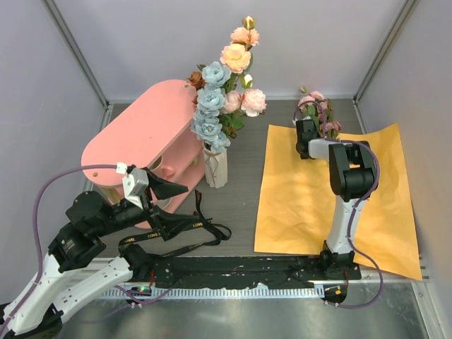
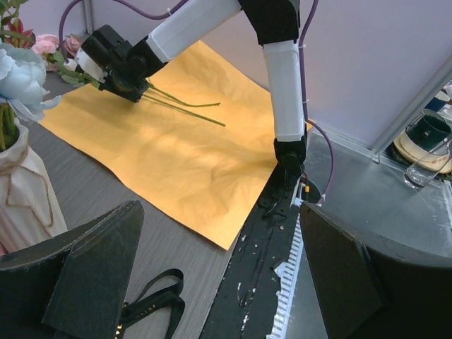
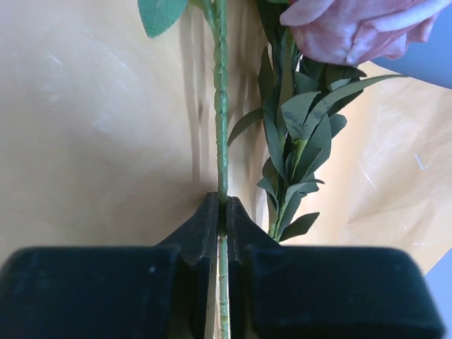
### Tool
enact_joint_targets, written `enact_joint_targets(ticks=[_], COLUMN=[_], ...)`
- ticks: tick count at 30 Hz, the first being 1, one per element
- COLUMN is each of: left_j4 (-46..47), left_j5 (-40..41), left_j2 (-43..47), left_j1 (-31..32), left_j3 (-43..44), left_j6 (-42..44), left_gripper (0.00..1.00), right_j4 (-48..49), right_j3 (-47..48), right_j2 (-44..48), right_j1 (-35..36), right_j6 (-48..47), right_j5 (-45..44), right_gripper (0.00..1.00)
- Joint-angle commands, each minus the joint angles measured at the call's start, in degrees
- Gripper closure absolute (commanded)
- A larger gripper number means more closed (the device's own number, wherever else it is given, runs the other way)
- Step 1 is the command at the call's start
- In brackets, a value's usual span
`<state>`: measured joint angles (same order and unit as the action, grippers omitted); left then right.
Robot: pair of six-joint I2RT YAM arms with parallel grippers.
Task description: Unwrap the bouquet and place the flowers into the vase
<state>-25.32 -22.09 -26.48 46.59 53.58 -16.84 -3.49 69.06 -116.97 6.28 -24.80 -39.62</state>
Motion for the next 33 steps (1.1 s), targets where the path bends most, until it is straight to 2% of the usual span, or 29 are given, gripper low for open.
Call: enact_joint_targets(ticks=[1,5,8,10,14,15,19,20,21,25,28,33], left_j4=[2.29,3.26,3.96,5.01,7.74,8.18,11.6,12.48,13.45,19.15,21.44,26.79], left_j5=[0.64,1.61,2.92,4.41,6.7,7.31,10.04,10.31,10.66,10.05,9.17,4.43], left_j2=[-0.77,-1.99,-2.79,-3.22,-4.19,-4.54,-6.56,-7.52,-7.97,-10.95,-13.33,-17.98], left_j1=[-0.09,-0.09,-0.09,-0.09,-0.09,-0.01,-0.09,-0.01,-0.09,-0.01,-0.09,-0.09], left_j3=[0.91,0.82,0.74,0.3,-0.67,-0.85,-2.07,-2.34,-2.6,-3.49,-2.17,2.4], left_j6=[-2.49,-4.42,-6.01,-6.97,-10.66,-11.36,-15.41,-16.37,-18.73,-23.76,-25.95,-27.63], left_gripper=[0.04,0.04,0.04,0.04,0.04,0.04,0.04,0.04,0.04,0.05,0.05,0.05], right_j4=[3.14,5.33,0.95,-2.3,-6.36,-5.23,-1.01,0.48,5.37,17.53,20.01,18.51], right_j3=[0.12,-0.68,-0.77,-1.38,-4.62,-6.03,-15.08,-16.92,-21.2,-30.99,-32.58,-31.44], right_j2=[2.17,6.92,13.06,19.21,30.28,32.05,39.96,42.76,44.7,53.41,60.43,71.93], right_j1=[1.62,6.44,9.35,11.55,11.91,11.91,10.25,9.46,8.67,2.87,-1.36,-1.89], right_j6=[-0.86,-2.1,0.18,5.35,18.01,19.77,30.56,33.03,34.97,47.53,53.97,61.08], right_j5=[-1.42,-5.64,-5.82,-3.29,12.16,18.81,33.43,36.68,44.81,59.16,65.7,66.86], right_gripper=[0.99,0.99,0.99,0.99,0.99,0.99,0.99,0.99,0.99,0.99,0.99,0.99])
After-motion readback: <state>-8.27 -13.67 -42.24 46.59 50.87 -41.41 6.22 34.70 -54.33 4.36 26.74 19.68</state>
